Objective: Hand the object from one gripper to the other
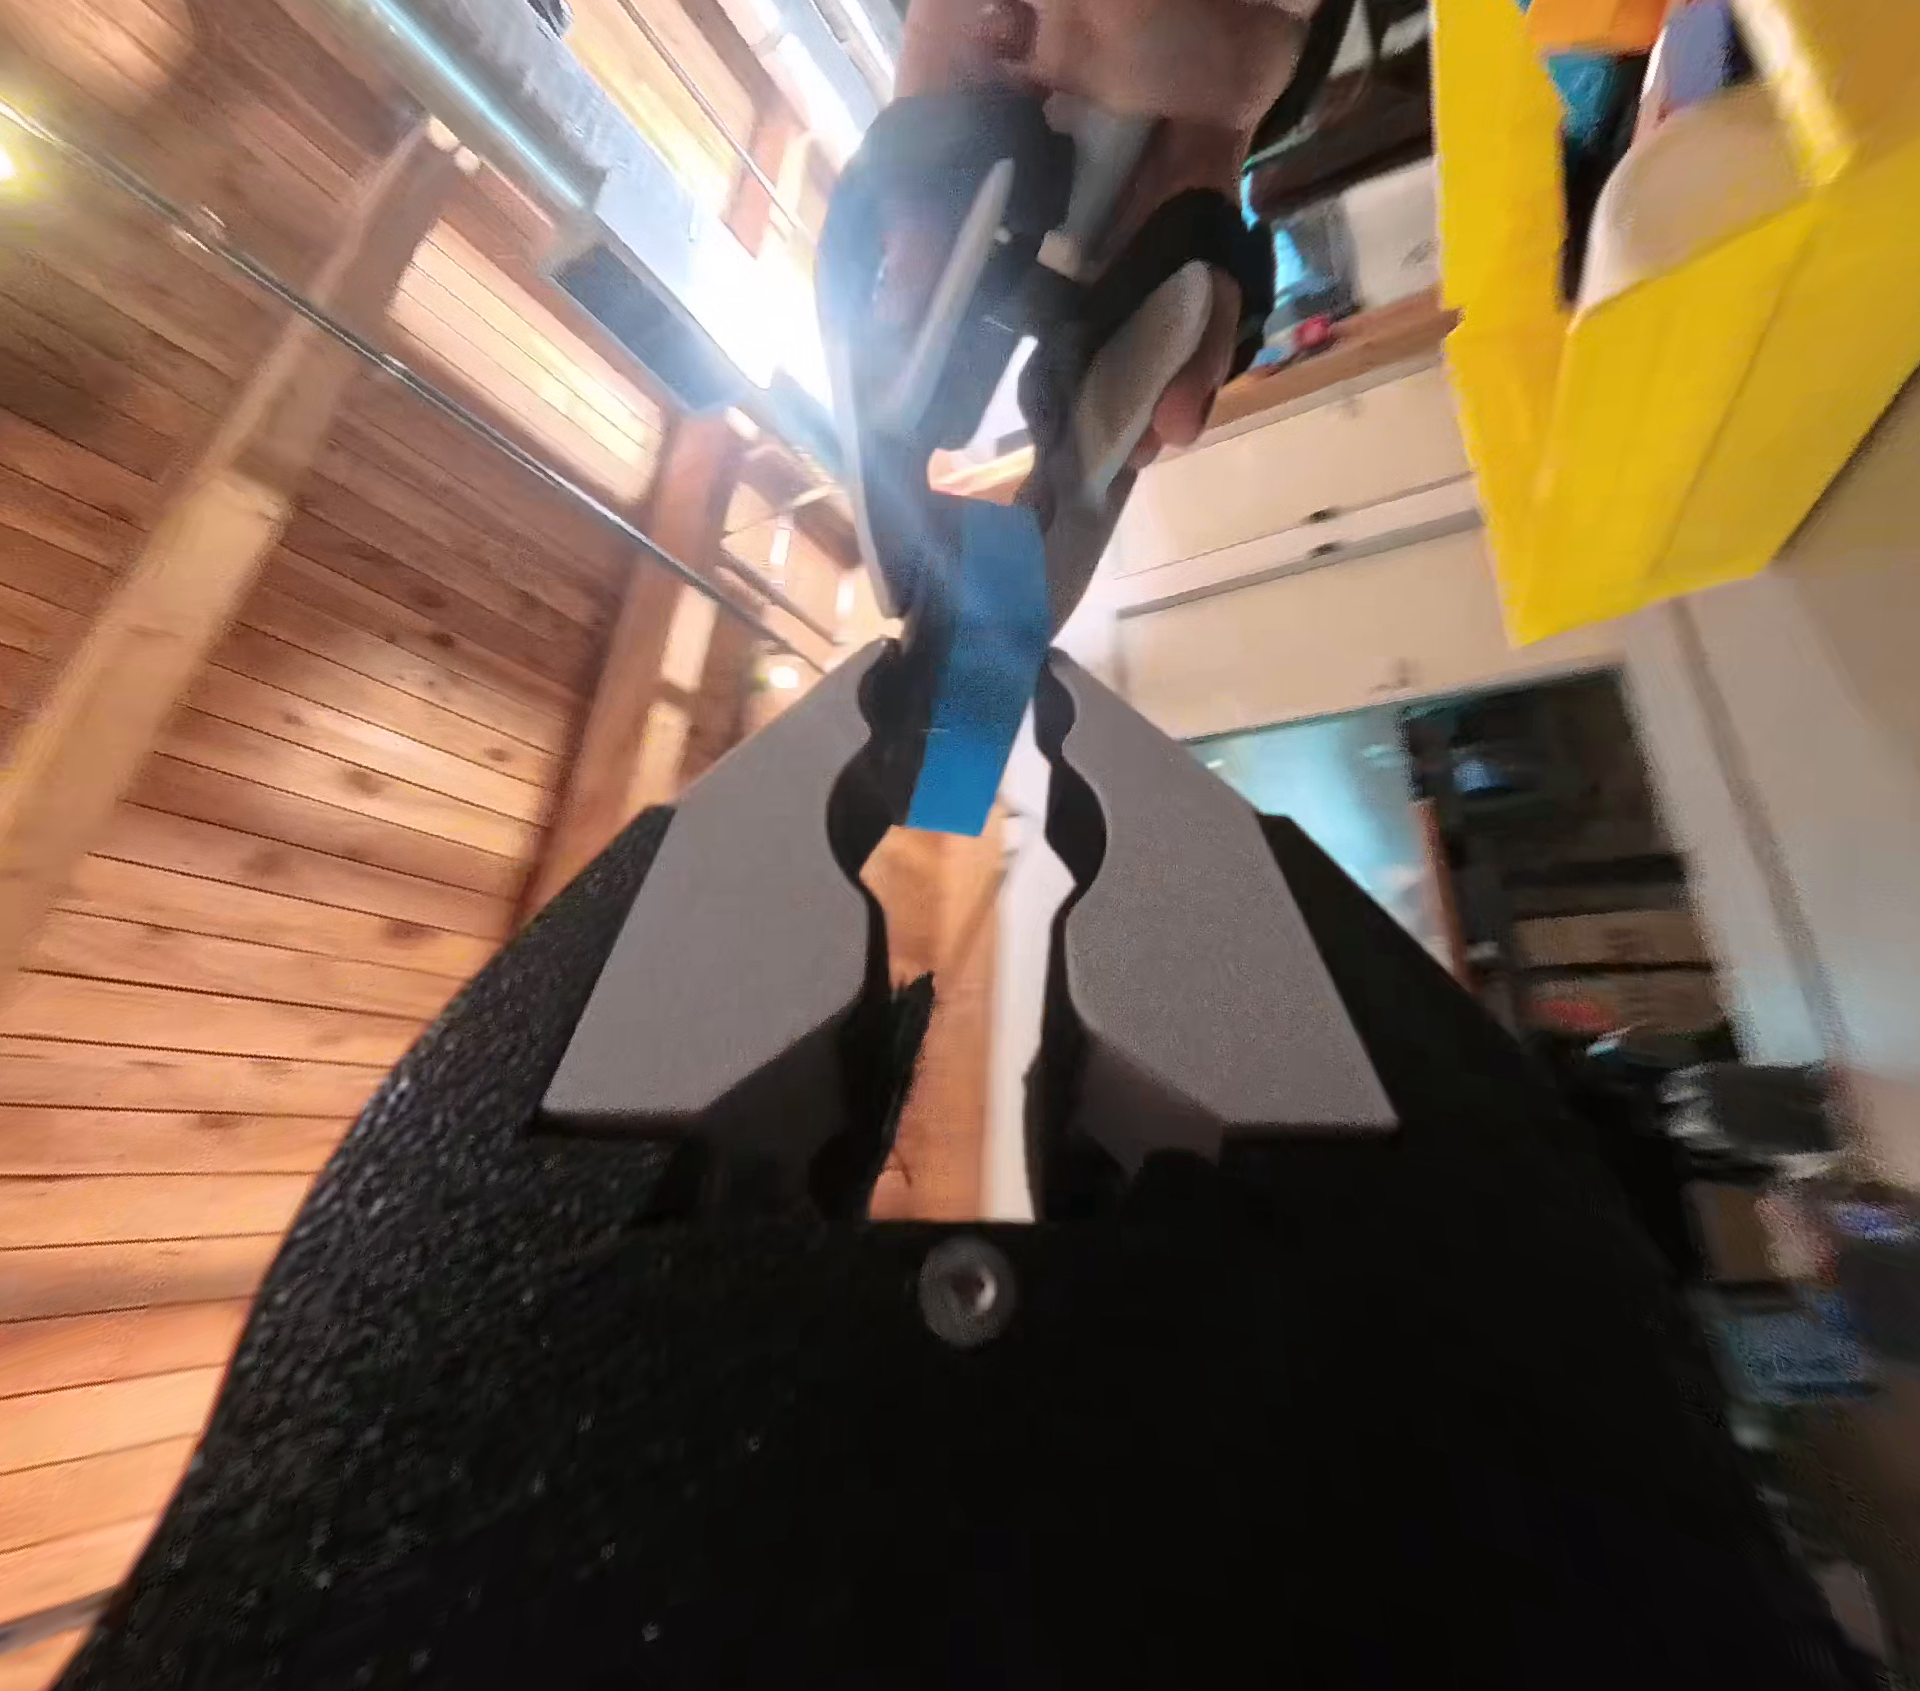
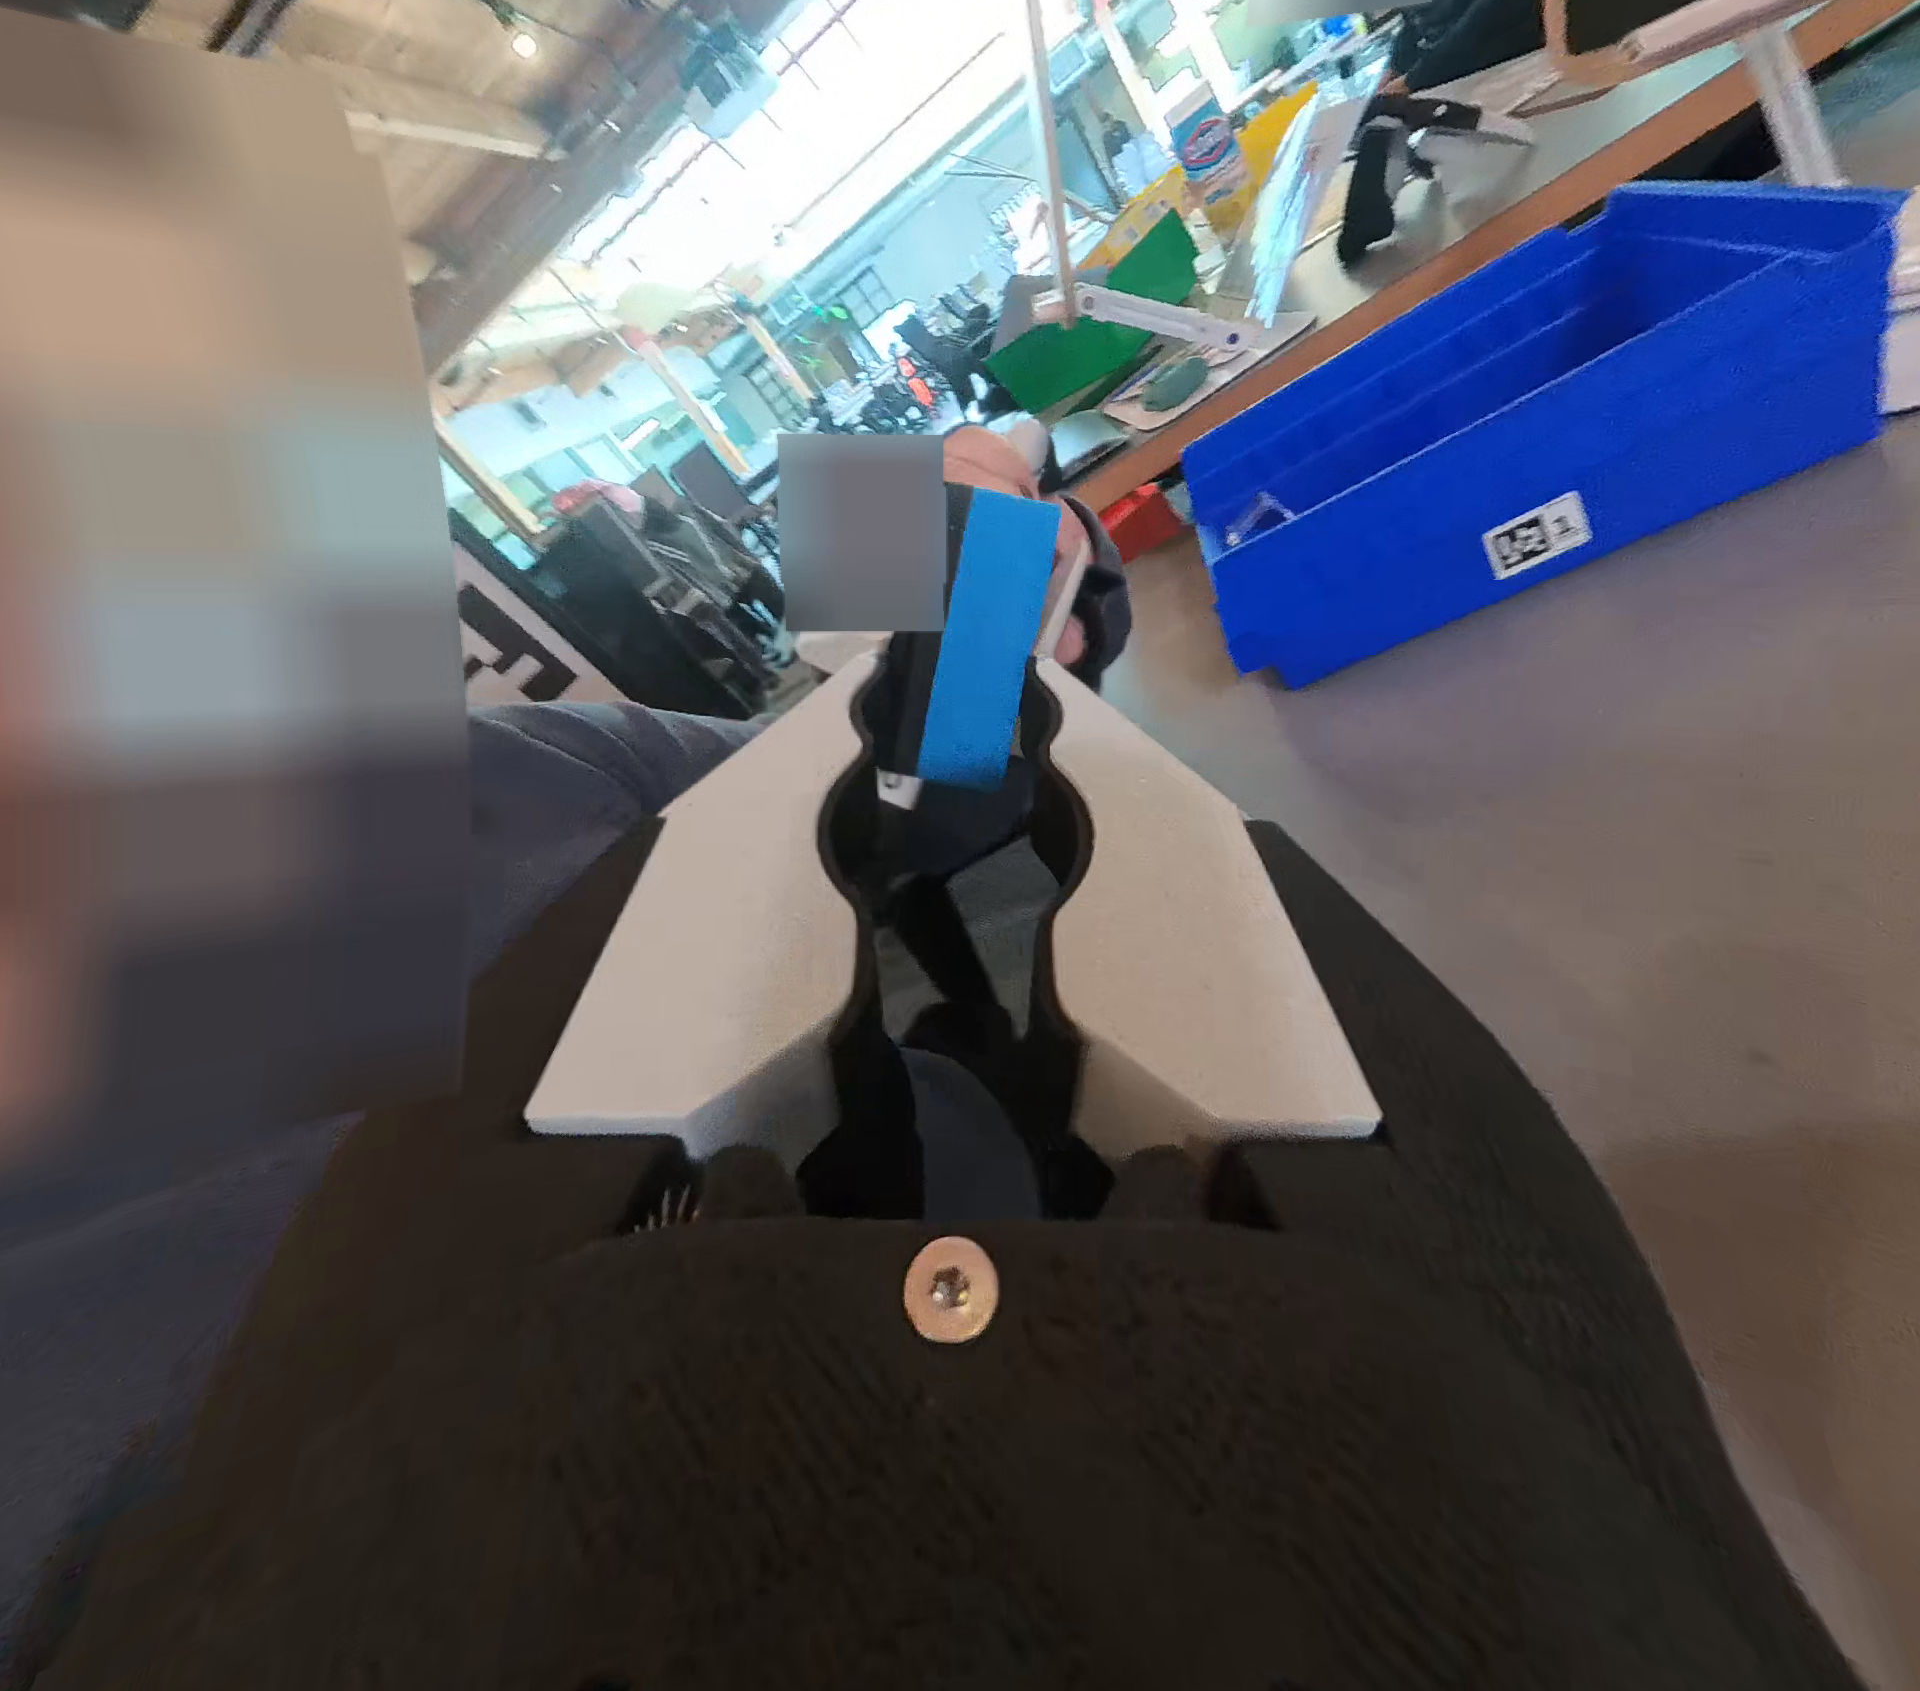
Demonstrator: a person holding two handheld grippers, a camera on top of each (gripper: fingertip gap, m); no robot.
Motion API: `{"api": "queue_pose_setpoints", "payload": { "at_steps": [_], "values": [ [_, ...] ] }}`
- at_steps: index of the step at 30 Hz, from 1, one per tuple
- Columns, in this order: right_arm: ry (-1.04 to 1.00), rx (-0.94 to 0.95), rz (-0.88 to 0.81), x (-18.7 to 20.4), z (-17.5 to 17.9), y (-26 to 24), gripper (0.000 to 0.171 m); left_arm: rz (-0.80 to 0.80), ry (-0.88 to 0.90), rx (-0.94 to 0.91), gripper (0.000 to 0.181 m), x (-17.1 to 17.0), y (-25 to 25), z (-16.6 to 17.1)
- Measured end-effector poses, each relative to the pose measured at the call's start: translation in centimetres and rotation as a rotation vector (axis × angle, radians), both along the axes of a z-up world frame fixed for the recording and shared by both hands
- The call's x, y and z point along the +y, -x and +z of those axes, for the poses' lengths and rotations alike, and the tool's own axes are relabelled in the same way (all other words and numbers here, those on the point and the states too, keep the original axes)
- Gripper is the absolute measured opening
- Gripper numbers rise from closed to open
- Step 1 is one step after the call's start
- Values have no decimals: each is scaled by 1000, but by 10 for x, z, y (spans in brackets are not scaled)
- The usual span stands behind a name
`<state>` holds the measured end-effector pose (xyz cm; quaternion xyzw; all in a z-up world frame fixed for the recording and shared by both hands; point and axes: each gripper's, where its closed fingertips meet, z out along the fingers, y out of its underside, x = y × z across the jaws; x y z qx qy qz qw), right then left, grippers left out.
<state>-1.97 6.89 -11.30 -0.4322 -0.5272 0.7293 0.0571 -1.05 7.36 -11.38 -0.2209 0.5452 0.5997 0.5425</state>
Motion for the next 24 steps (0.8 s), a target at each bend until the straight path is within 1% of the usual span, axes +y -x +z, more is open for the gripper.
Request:
{"api": "queue_pose_setpoints", "payload": {
  "at_steps": [1, 2, 5, 6, 7, 8, 10, 11, 13, 14, 17, 19, 21, 22, 23, 24],
  "values": [
    [-27, 23, -23, 2, 1, 0, 21, -34, 75, -83, 29, 2, 0, -3],
    [-69, 53, -54, 5, 3, 1, 21, -82, 164, -202, 37, 3, -1, -4],
    [-279, 160, -176, 16, 4, 2, 20, -175, 458, -608, 81, 11, 5, -3],
    [-378, 220, -217, 18, 6, 0, 20, -206, 539, -729, 91, 14, 7, -1],
    [-490, 286, -253, 20, 7, -1, 20, -250, 626, -824, 92, 14, 7, -2],
    [-610, 360, -278, 19, 8, -4, 20, -304, 707, -897, 86, 11, 5, -2],
    [-872, 478, -327, 17, 6, -9, 20, -397, 792, -1003, 75, 7, 4, 2],
    [-1010, 492, -360, 20, 2, -8, 21, -427, 828, -1031, 70, 5, 3, 3],
    [-1277, 490, -403, 29, -8, -7, 21, -459, 856, -1048, 58, 2, 3, 4],
    [-1394, 486, -404, 31, -13, -8, 21, -450, 853, -1032, 53, 1, 3, 3],
    [-1657, 429, -370, 33, -29, -9, 21, -320, 800, -925, 46, 8, 5, -7],
    [-1766, 398, -362, 34, -35, -7, 21, -238, 793, -841, 43, 12, 1, -18],
    [-1811, 387, -343, 31, -39, -6, 21, -159, 795, -768, 42, 16, -1, -30],
    [-1816, 387, -335, 29, -40, -5, 21, -123, 780, -734, 36, 18, -1, -34],
    [-1814, 394, -331, 27, -40, -5, 22, -99, 750, -702, 24, 20, 0, -35],
    [-1813, 394, -335, 27, -39, -5, 23, -91, 710, -679, 21, 21, 1, -33]
  ]
}}
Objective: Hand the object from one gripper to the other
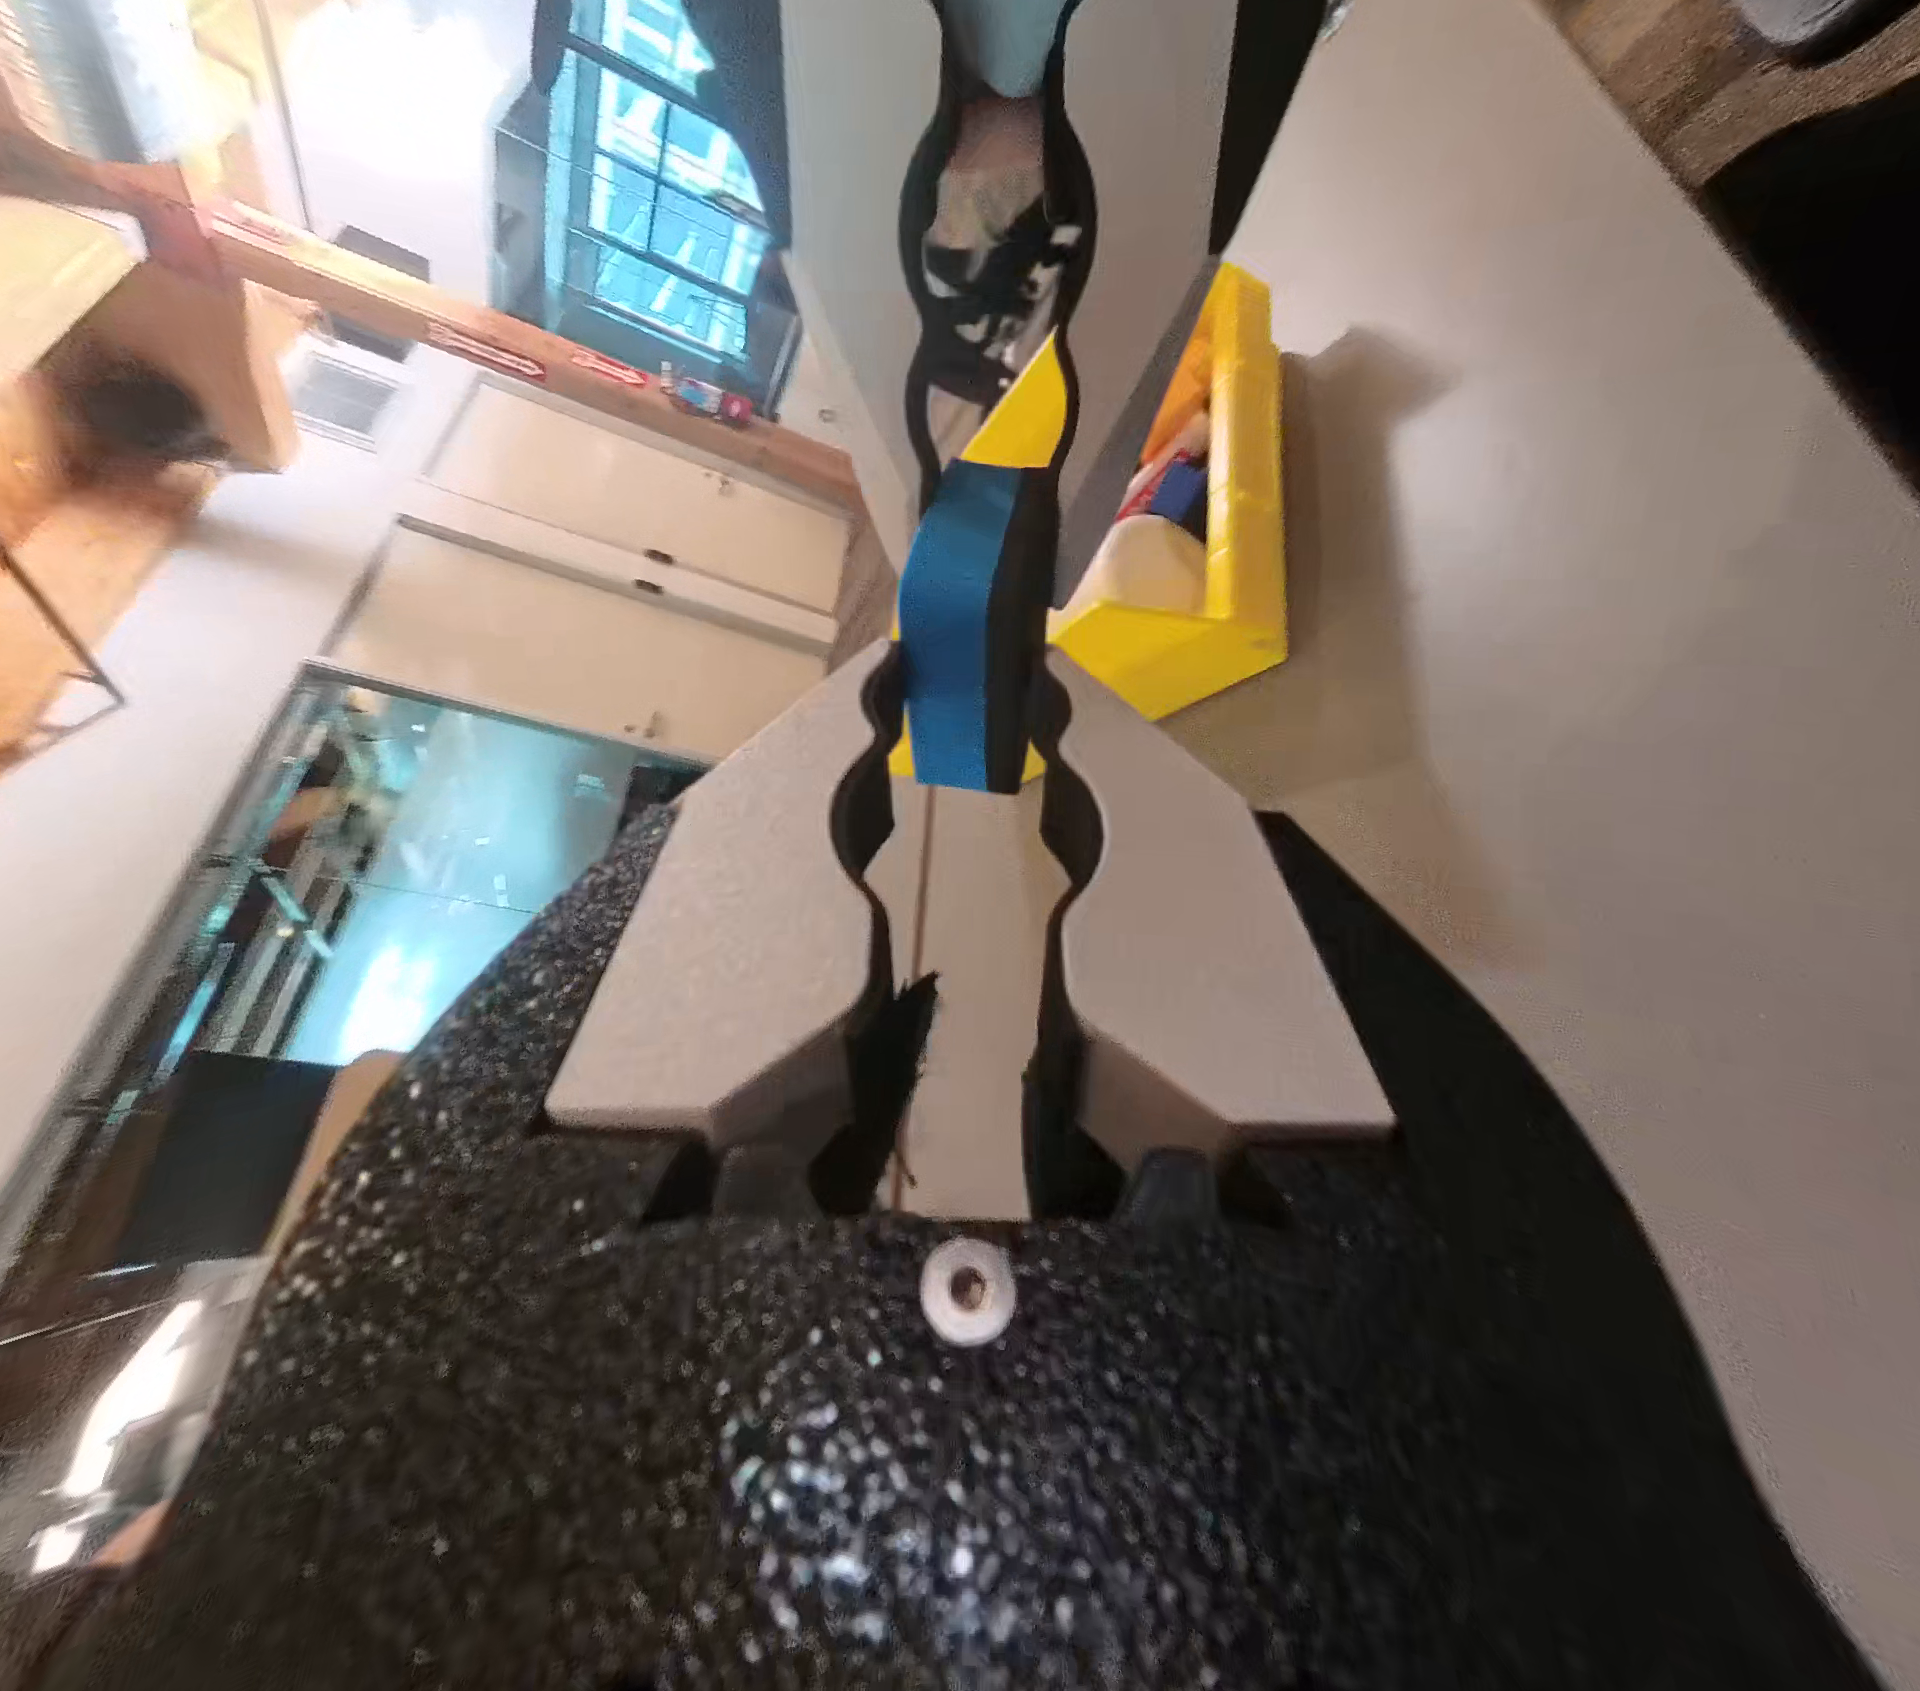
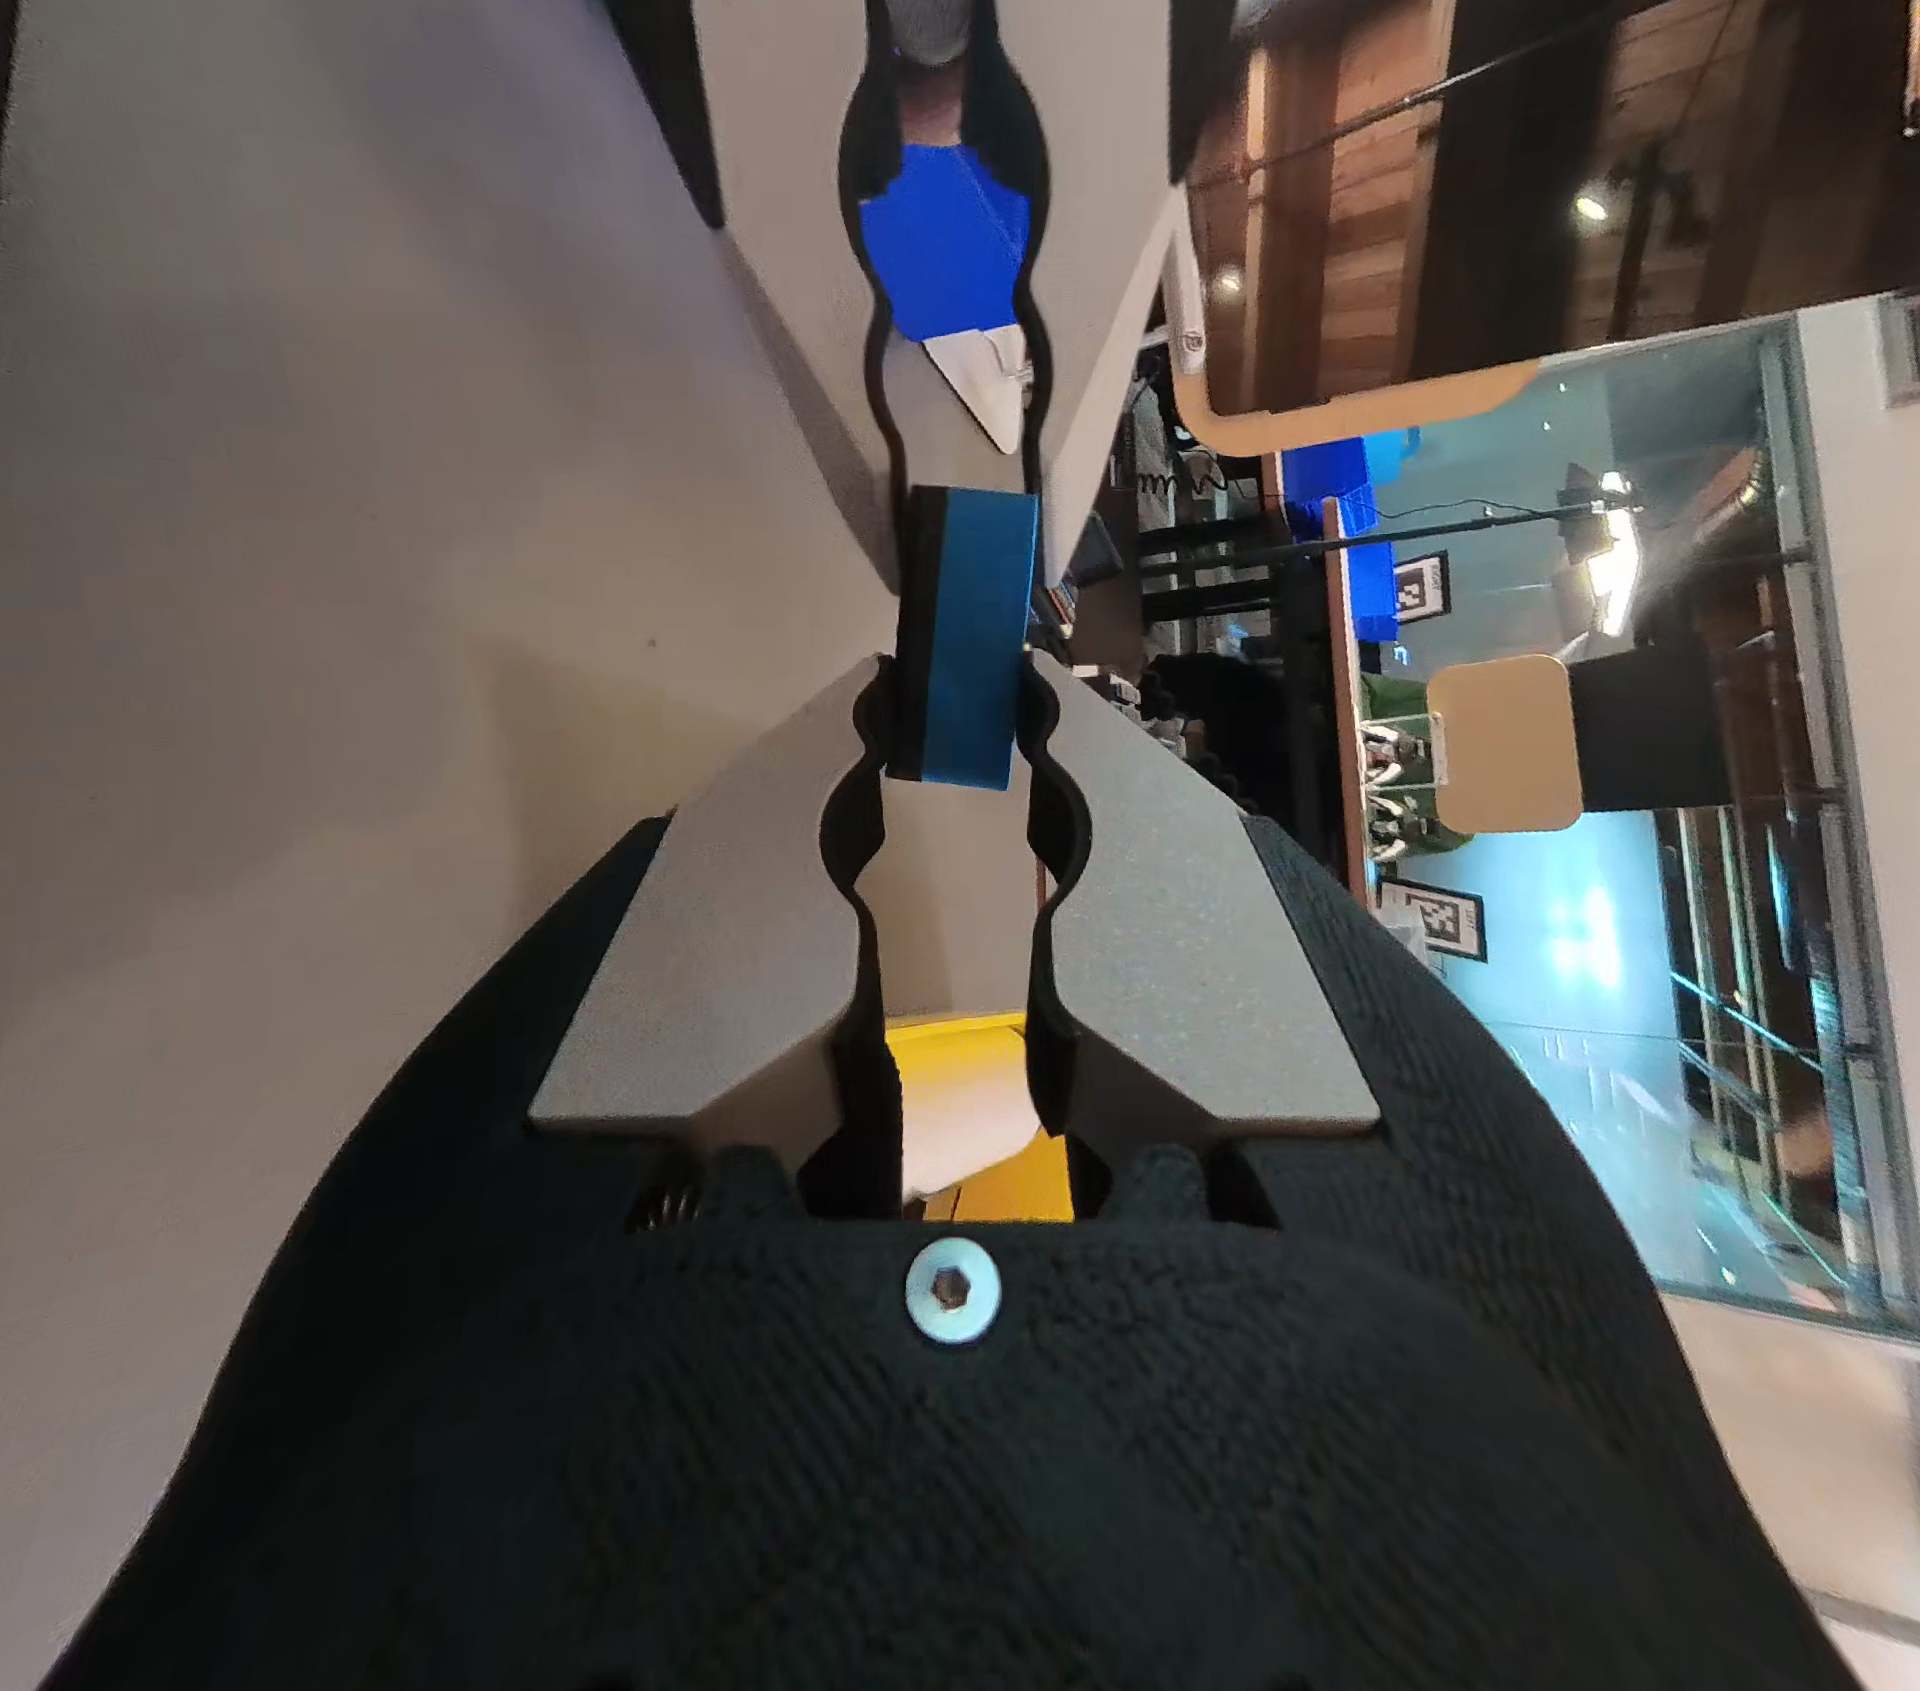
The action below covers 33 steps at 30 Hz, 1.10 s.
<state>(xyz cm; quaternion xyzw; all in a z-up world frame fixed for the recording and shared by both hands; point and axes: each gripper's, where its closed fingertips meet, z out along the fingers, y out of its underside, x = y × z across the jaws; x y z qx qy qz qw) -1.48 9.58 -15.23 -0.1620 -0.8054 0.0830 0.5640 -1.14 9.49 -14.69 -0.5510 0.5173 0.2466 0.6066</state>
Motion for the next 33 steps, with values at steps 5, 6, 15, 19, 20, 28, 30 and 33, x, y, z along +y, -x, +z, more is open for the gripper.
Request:
{"api": "queue_pose_setpoints", "payload": {
  "at_steps": [5, 6, 15, 19, 20, 28, 30, 33],
  "values": [
    [103, 182, 34, -1, 30, 2, 31, -42, -91, -118, 19, -5, 4, 25],
    [149, 205, 48, -2, 35, 1, 40, -77, -101, -186, 19, -9, 4, 32],
    [975, 157, 510, -56, 80, -22, 50, -684, -4, -938, 19, -56, -14, 84],
    [1126, 106, 581, -61, 83, -24, 34, -711, -3, -937, 19, -57, -21, 81],
    [1107, 99, 570, -61, 79, -22, 25, -722, 1, -944, 19, -58, -21, 82],
    [985, 218, 333, -17, 77, -11, 21, -408, 84, -898, 37, -21, -2, 65],
    [933, 270, 108, 27, 69, -5, 21, -179, 80, -822, 48, 0, 21, 53],
    [773, 251, -350, 112, 33, -10, 21, 55, 46, -715, 50, 14, 50, 46]
  ]
}}
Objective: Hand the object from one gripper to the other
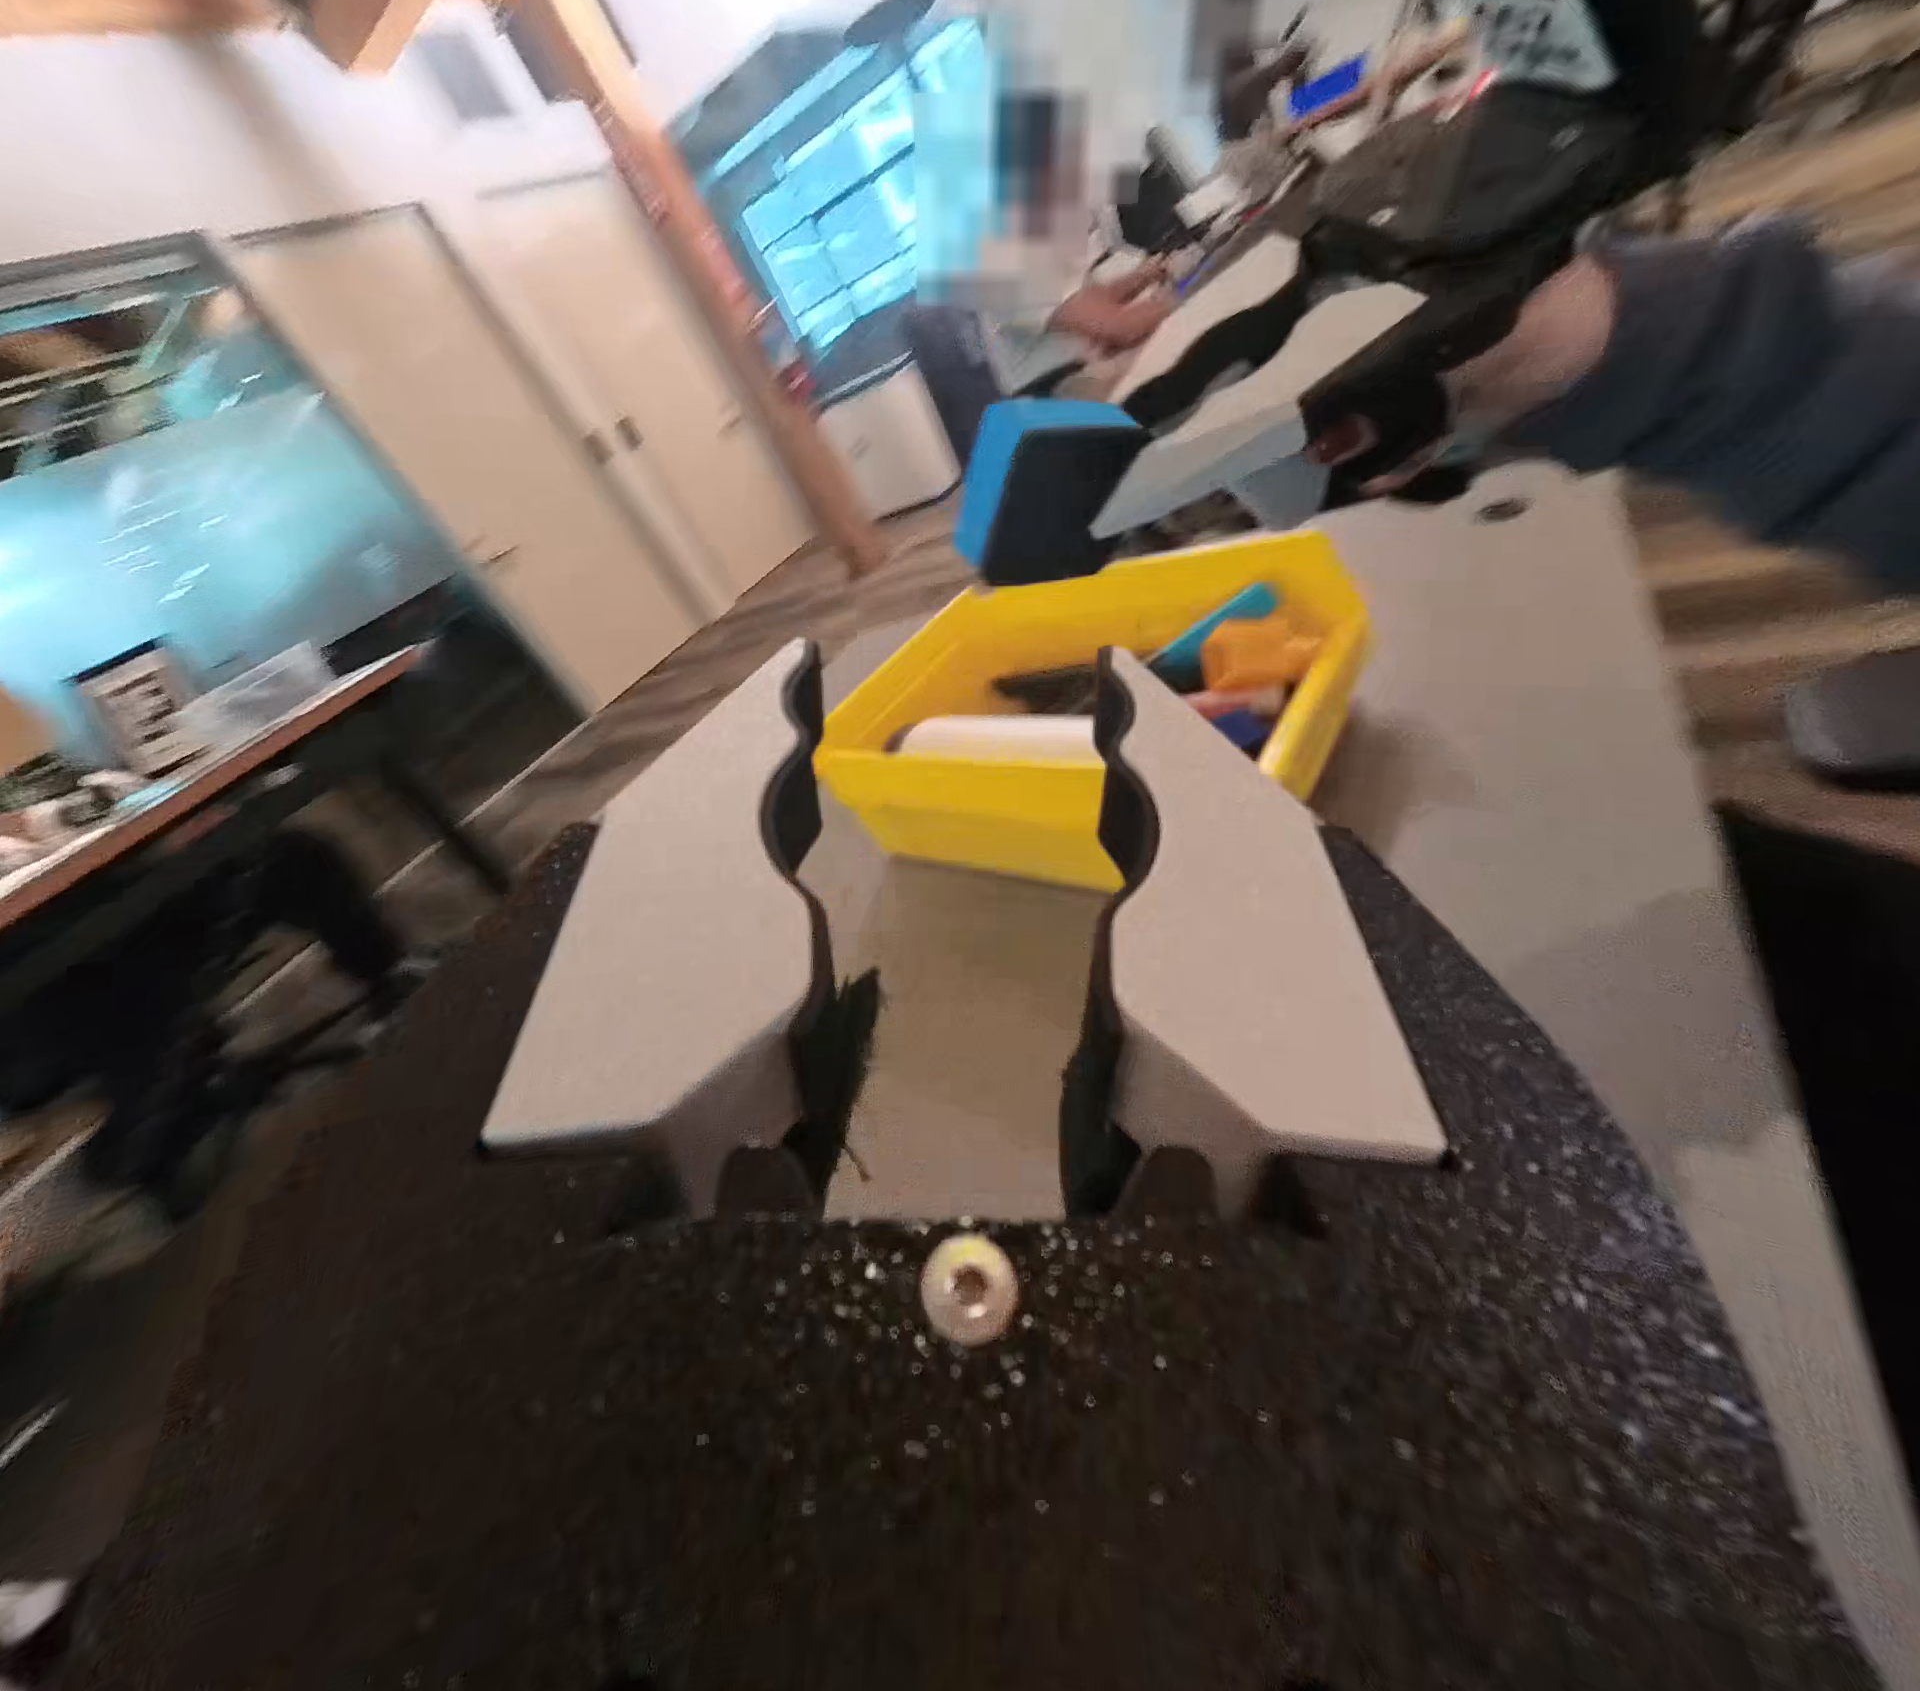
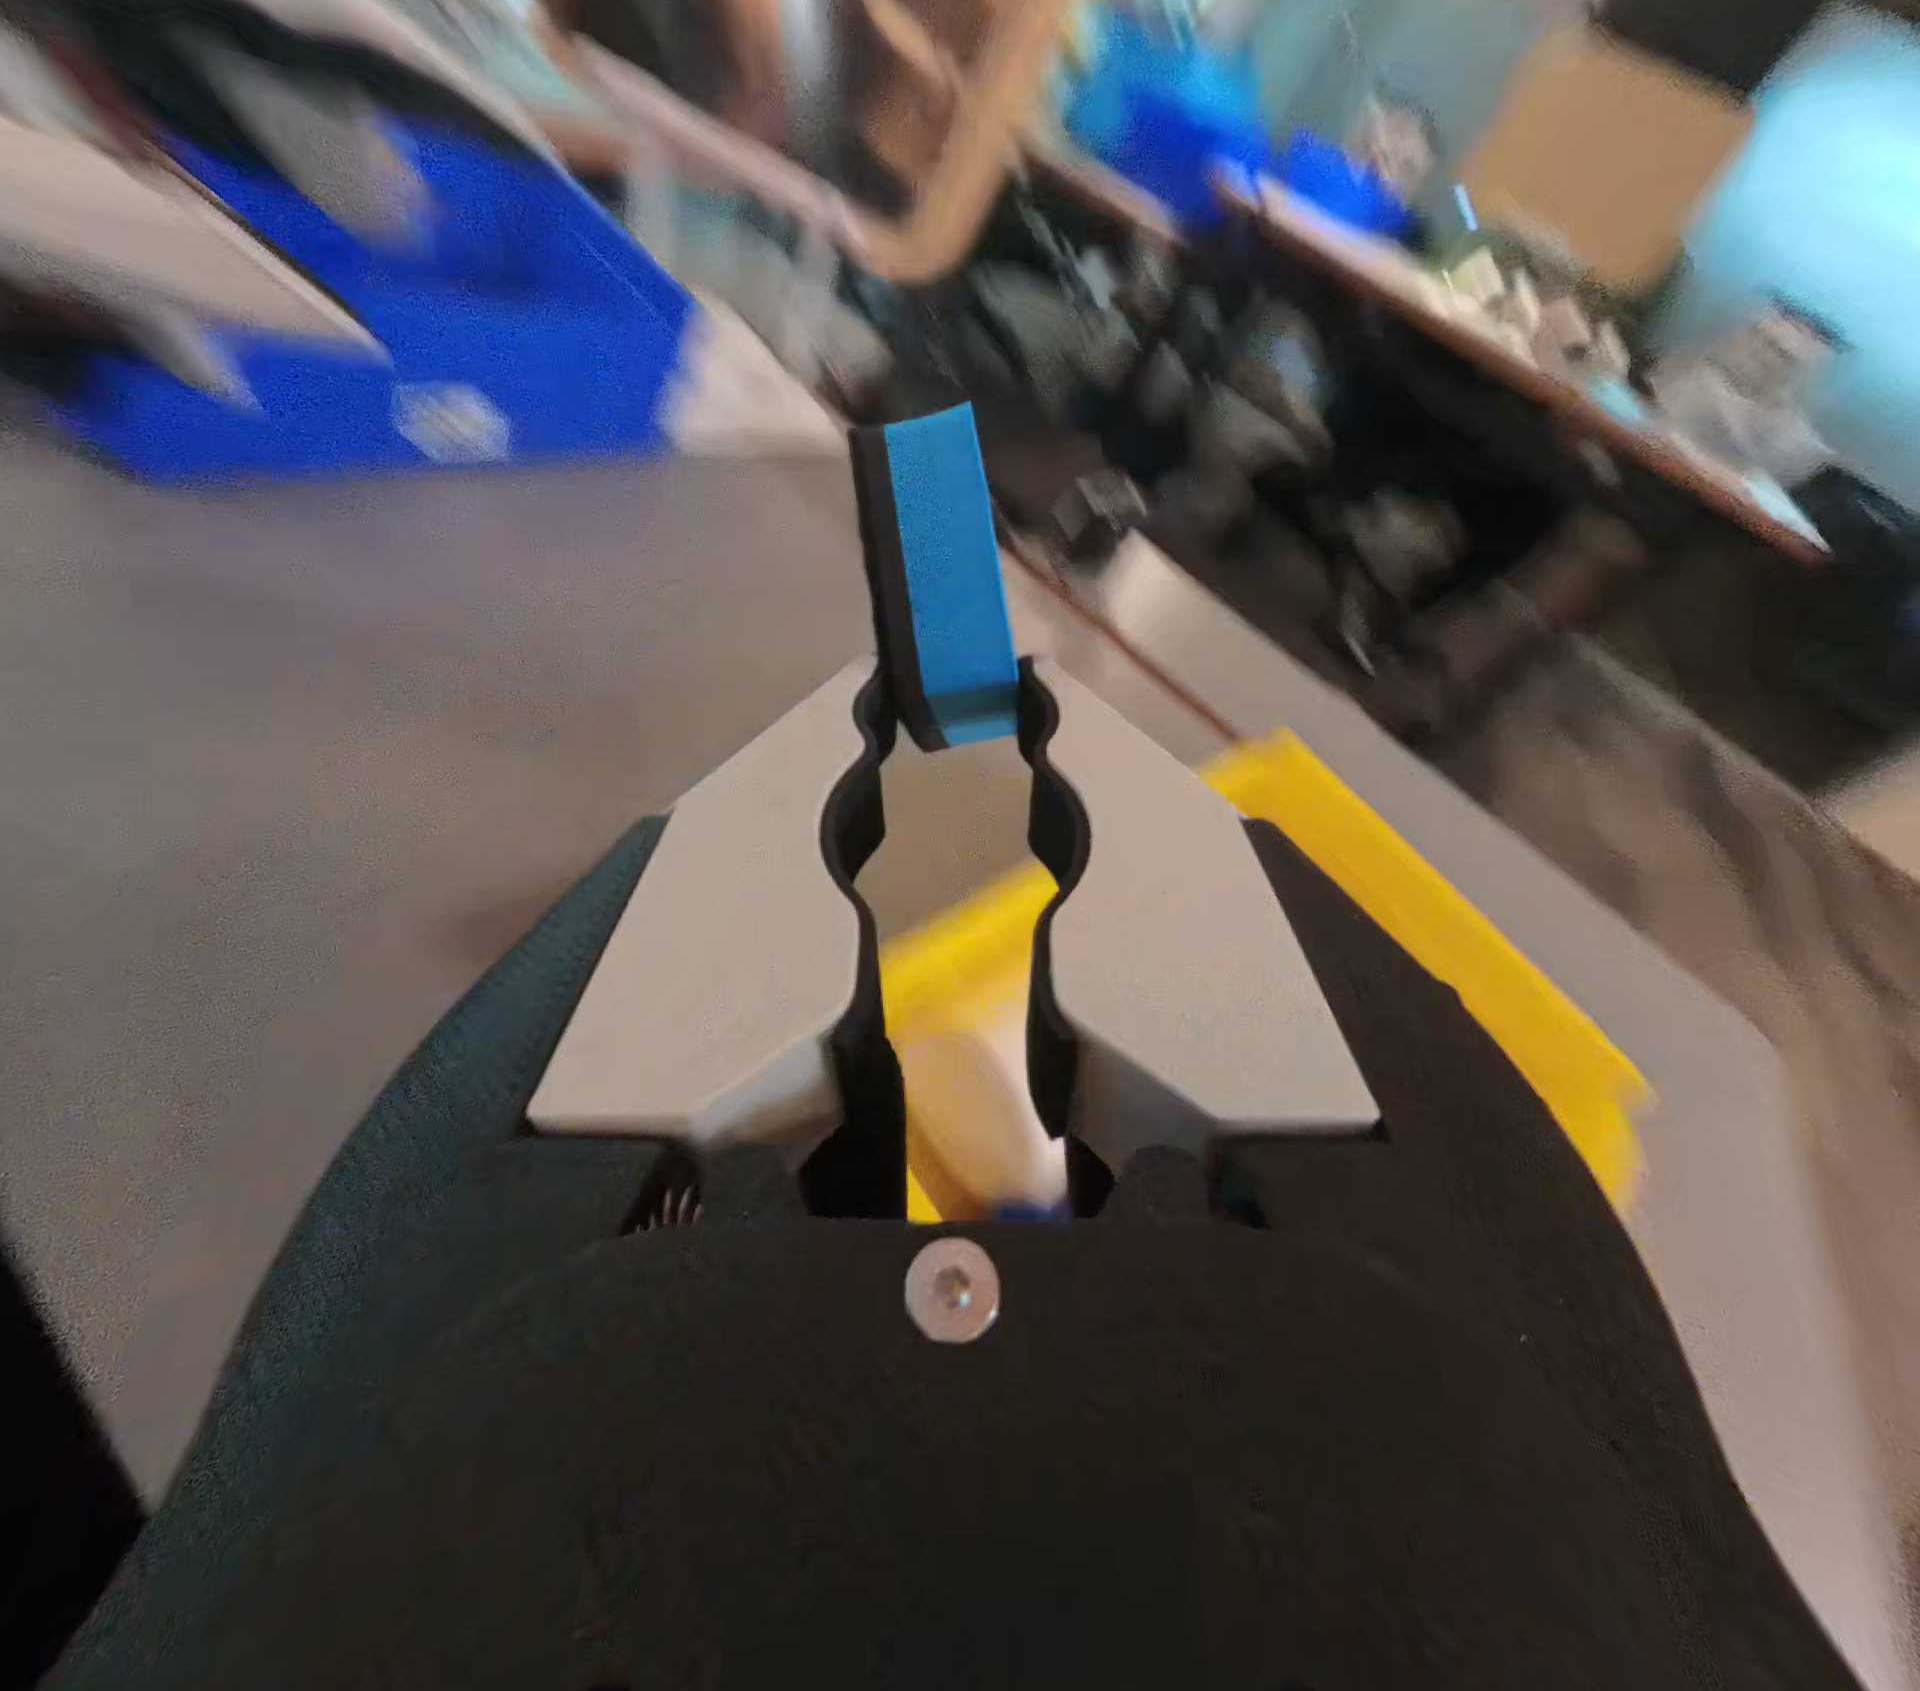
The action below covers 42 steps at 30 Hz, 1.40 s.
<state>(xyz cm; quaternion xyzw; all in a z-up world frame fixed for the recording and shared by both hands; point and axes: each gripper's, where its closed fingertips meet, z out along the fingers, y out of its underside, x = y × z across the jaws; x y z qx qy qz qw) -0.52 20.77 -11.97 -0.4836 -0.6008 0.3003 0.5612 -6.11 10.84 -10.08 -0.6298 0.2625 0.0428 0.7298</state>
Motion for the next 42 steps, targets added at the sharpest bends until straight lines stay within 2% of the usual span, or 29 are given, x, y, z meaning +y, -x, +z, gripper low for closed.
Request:
{"api": "queue_pose_setpoints", "payload": {
  "at_steps": [2, 5, 9, 10, 12, 14, 16, 18, 21, 23, 25, 26, 29, 31, 33, 35, 36, 38, 42],
  "values": [
    [-38, -188, -223, 46, -32, -16, 21, 73, 17, 53, 50, 2, 10, -2],
    [-63, -394, -456, 92, -68, -43, 21, 141, 49, 89, 49, 6, 21, -7],
    [3, -513, -598, 116, -98, -59, 22, 181, 127, 92, 48, 12, 27, -21],
    [20, -518, -627, 121, -103, -61, 26, 183, 150, 89, 48, 13, 28, -25],
    [66, -528, -646, 124, -111, -61, 52, 190, 193, 84, 49, 16, 29, -33],
    [105, -512, -625, 122, -113, -57, 63, 196, 228, 78, 51, 18, 32, -40],
    [88, -469, -609, 121, -106, -51, 68, 199, 266, 66, 52, 20, 34, -46],
    [52, -340, -541, 112, -85, -34, 71, 208, 309, 47, 55, 21, 38, -52],
    [42, 18, -327, 70, -34, 8, 71, 220, 383, -14, 58, 22, 44, -60],
    [156, 279, -224, 39, -9, 27, 71, 209, 447, -92, 59, 20, 46, -64],
    [290, 416, -140, 14, -13, 44, 70, 200, 486, -158, 59, 19, 51, -65],
    [294, 430, -124, 6, -24, 53, 70, 206, 495, -179, 59, 17, 55, -64],
    [113, 420, -155, -6, -56, 65, 68, 298, 523, -181, 63, 9, 83, -60],
    [-7, 440, -158, -12, -61, 64, 63, 462, 561, -123, 61, -10, 125, -57],
    [-64, 458, -149, -16, -66, 65, 59, 702, 623, -57, 48, -48, 182, -54],
    [-64, 448, -139, -17, -78, 70, 57, 939, 718, -110, 46, -99, 236, -60],
    [-56, 422, -141, -16, -89, 75, 57, 996, 782, -189, 43, -122, 254, -70],
    [-68, 352, -142, -15, -108, 86, 56, 1024, 898, -400, 37, -155, 276, -97],
    [-107, 364, -121, -23, -105, 88, 55, 1005, 1031, -661, 25, -187, 304, -146]
  ]
}}
